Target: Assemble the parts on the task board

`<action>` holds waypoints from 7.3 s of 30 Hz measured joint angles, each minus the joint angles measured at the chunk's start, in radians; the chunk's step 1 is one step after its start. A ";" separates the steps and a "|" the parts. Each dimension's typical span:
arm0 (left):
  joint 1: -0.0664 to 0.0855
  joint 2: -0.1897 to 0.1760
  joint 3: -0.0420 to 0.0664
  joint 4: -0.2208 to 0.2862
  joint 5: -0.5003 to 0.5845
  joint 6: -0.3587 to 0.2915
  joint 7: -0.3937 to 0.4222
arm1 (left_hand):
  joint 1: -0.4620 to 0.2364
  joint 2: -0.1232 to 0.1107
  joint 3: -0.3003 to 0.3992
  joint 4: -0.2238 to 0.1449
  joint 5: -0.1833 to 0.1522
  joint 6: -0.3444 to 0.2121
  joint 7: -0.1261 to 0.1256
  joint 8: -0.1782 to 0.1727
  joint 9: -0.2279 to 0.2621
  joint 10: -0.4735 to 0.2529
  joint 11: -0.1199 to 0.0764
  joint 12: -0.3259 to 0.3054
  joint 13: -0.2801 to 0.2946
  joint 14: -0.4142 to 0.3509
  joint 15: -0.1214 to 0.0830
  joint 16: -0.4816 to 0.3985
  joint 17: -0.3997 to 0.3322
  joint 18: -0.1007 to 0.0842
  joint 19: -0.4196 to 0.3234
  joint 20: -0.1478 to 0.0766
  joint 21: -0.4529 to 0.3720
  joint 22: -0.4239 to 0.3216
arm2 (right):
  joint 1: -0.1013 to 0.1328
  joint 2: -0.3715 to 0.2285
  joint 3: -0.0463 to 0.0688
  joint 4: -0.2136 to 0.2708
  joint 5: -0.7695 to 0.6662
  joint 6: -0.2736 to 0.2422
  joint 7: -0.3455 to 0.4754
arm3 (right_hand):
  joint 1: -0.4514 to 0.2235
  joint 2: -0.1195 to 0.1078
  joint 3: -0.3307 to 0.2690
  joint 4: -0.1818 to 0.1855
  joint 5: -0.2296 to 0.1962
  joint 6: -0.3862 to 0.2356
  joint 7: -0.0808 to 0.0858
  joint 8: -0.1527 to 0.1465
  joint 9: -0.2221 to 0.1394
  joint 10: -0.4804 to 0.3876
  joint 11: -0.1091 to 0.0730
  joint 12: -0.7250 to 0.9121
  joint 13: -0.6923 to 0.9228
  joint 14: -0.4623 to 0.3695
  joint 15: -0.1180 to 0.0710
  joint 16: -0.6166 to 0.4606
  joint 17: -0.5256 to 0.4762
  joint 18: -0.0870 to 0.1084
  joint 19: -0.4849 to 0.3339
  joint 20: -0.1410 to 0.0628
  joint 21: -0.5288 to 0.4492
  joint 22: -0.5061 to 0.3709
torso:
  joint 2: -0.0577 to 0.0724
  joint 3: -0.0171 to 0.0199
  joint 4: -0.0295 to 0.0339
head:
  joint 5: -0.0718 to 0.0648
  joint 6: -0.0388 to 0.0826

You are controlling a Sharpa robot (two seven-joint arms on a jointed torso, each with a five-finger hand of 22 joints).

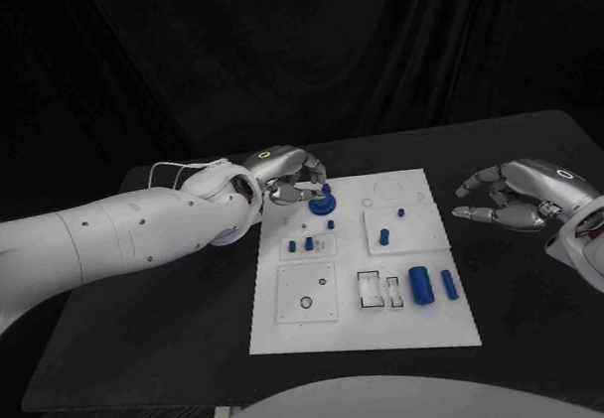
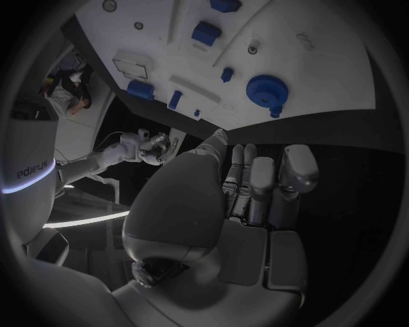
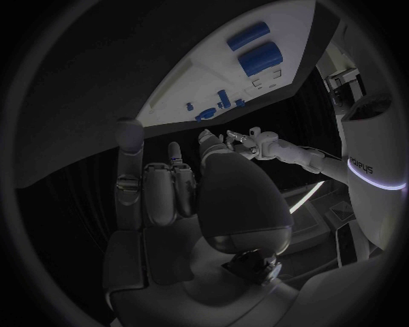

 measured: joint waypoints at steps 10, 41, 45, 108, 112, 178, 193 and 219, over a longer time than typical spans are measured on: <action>-0.012 0.052 0.000 -0.060 -0.125 0.104 0.021 | 0.037 -0.037 0.046 -0.026 -0.004 -0.004 -0.017 -0.092 -0.223 0.025 -0.010 -0.120 -0.165 0.047 -0.018 -0.001 -0.019 -0.017 0.066 -0.023 0.034 0.000 | -0.002 -0.001 0.000 0.000 0.001 0.000 0.003 | 0.000 0.000 0.000 0.000 0.000 0.000 0.000 0.000 0.000 0.000 0.000 0.003 0.000 0.000 0.000 0.000 0.001 0.000 0.000 0.000 0.000 0.000 | 0.000 -0.0011 0.0026 | -0.008 0.000; -0.050 0.113 0.001 -0.114 -0.256 0.189 0.021 | 0.020 -0.060 0.054 -0.032 0.021 0.062 -0.042 -0.080 -0.391 0.122 -0.030 -0.137 -0.229 0.068 -0.033 -0.001 -0.024 -0.017 0.091 -0.034 0.034 0.001 | -0.011 -0.003 0.000 -0.004 0.002 0.000 0.007 | 0.000 0.000 0.000 0.000 0.004 0.004 -0.004 0.000 -0.001 0.000 0.000 0.007 0.000 0.000 0.000 0.000 0.001 0.000 0.000 0.000 0.000 0.000 | 0.003 -0.0029 0.0007 | -0.014 0.000; -0.052 0.117 0.001 -0.120 -0.258 0.189 0.021 | 0.016 -0.054 0.058 -0.036 0.028 0.071 -0.040 -0.080 -0.396 0.122 -0.030 -0.130 -0.223 0.068 -0.033 -0.001 -0.024 -0.017 0.092 -0.036 0.034 0.001 | -0.011 -0.003 0.000 -0.004 0.002 0.001 0.007 | 0.000 0.000 0.000 0.000 0.004 0.004 -0.004 0.000 -0.001 0.000 0.000 0.007 0.000 0.000 0.000 0.000 0.001 0.000 0.000 0.000 0.000 0.000 | 0.003 -0.0029 0.0007 | -0.015 0.000; -0.046 -0.077 0.001 0.062 -0.262 0.060 0.014 | 0.057 -0.039 0.135 -0.104 0.049 0.271 -0.015 -0.071 -0.480 0.372 -0.034 -0.277 -0.360 0.104 -0.047 -0.060 -0.122 -0.048 0.164 -0.050 0.112 0.000 | -0.019 -0.008 0.000 -0.004 0.003 0.020 0.005 | 0.000 0.000 0.000 0.000 0.003 0.007 0.000 0.000 -0.001 0.000 0.000 -0.001 0.003 0.000 0.000 0.000 -0.004 0.000 0.000 0.000 -0.004 0.000 | 0.002 -0.0022 0.0062 | -0.013 0.000; -0.046 -0.088 0.001 0.064 -0.262 0.073 0.005 | 0.057 -0.039 0.136 -0.103 0.048 0.271 -0.014 -0.075 -0.483 0.373 -0.033 -0.289 -0.370 0.100 -0.043 -0.064 -0.127 -0.048 0.164 -0.050 0.105 0.000 | -0.020 -0.007 0.000 -0.005 0.003 0.023 0.005 | 0.000 0.000 0.000 0.000 0.003 0.007 0.000 0.000 -0.001 0.000 0.000 -0.001 0.003 0.000 0.000 0.000 -0.004 0.000 0.000 0.000 -0.006 -0.001 | 0.003 -0.0017 0.0083 | -0.013 0.000; -0.048 -0.020 0.001 -0.011 -0.262 0.150 -0.024 | 0.052 -0.044 0.140 -0.094 0.048 0.270 -0.015 -0.087 -0.493 0.366 -0.026 -0.332 -0.401 0.093 -0.043 -0.074 -0.144 -0.047 0.153 -0.046 0.092 0.001 | -0.025 -0.005 0.000 -0.008 0.003 0.042 0.004 | -0.003 -0.003 0.000 0.000 0.003 0.007 0.000 0.000 -0.003 0.000 0.000 -0.003 0.003 0.000 0.000 -0.004 -0.006 0.000 0.000 0.000 -0.010 -0.002 | 0.003 -0.0025 0.0069 | -0.027 0.000; -0.051 0.000 0.001 -0.031 -0.262 0.158 -0.024 | 0.048 -0.048 0.140 -0.094 0.048 0.270 -0.015 -0.090 -0.493 0.366 -0.025 -0.336 -0.403 0.089 -0.040 -0.074 -0.148 -0.047 0.153 -0.046 0.089 0.000 | -0.025 -0.005 0.000 -0.008 0.003 0.042 0.004 | -0.003 -0.003 0.000 0.000 0.003 0.007 0.000 0.000 -0.002 0.000 0.000 -0.001 0.002 0.000 0.000 -0.004 -0.006 0.000 0.000 0.000 -0.010 -0.002 | 0.001 -0.0020 0.0077 | -0.031 0.000; -0.058 -0.003 0.001 -0.042 -0.262 0.174 -0.036 | 0.015 -0.088 0.107 -0.077 -0.018 -0.026 -0.118 -0.090 -0.577 0.176 -0.007 -0.424 -0.432 0.034 -0.031 -0.113 -0.211 -0.047 0.097 -0.038 -0.004 0.000 | -0.026 -0.008 0.000 -0.006 0.003 0.044 0.004 | 0.002 0.002 0.000 0.000 0.003 0.007 0.000 -0.004 -0.003 0.000 0.000 -0.004 0.003 0.000 0.000 -0.004 -0.008 0.000 0.000 0.000 -0.016 -0.003 | 0.003 -0.0022 0.0077 | -0.025 0.000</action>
